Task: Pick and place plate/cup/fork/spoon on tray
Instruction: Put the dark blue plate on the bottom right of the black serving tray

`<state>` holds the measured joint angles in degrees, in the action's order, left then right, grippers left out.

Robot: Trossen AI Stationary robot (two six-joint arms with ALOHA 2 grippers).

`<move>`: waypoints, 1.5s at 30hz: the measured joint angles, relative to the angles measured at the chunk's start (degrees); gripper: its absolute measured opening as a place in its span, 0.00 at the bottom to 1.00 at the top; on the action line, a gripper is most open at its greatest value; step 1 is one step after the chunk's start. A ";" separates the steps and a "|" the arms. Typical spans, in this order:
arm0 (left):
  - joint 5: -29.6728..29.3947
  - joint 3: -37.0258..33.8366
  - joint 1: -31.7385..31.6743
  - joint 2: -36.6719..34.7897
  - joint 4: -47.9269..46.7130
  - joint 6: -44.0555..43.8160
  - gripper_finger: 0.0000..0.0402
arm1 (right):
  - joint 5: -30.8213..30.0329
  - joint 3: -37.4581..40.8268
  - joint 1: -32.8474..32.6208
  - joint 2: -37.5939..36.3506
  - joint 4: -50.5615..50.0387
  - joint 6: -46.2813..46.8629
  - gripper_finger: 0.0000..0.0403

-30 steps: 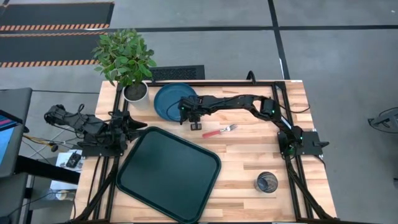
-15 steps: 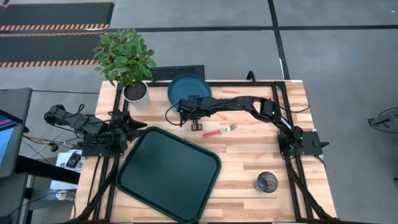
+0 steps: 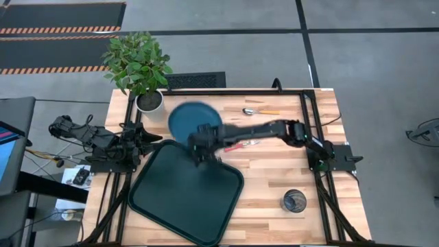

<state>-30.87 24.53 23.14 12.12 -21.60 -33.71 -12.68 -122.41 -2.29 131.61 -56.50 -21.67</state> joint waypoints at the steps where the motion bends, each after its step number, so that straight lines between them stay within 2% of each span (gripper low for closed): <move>1: 0.02 0.00 0.00 0.00 0.00 0.00 0.44 | 0.12 0.00 -1.44 0.00 -0.54 0.84 0.01; 11: -0.03 0.00 0.00 0.00 0.00 -0.02 0.44 | 0.87 0.87 -14.01 0.02 -1.30 8.13 0.01; 23: -1.49 0.00 0.00 0.00 -1.65 -3.51 0.44 | 2.27 0.85 -23.97 0.02 3.18 19.16 0.02; 27: -1.51 0.00 0.00 0.01 -2.65 -4.36 0.44 | 2.26 0.80 -26.14 0.86 3.18 23.61 0.02; 34: -4.79 0.00 0.02 0.00 -3.53 -4.50 0.44 | 2.59 0.82 -29.41 0.85 4.12 24.44 0.02; 39: -7.37 0.00 0.02 0.02 -3.54 -4.24 0.44 | 8.28 0.83 -29.80 0.85 8.08 24.35 0.02; 45: -7.41 0.00 0.02 0.00 -4.59 -4.27 0.44 | 9.53 0.83 -29.11 0.85 9.29 24.32 0.03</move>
<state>-38.28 24.53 23.16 12.12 -26.19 -37.99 -3.16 -121.58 -31.40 132.46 -47.21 2.65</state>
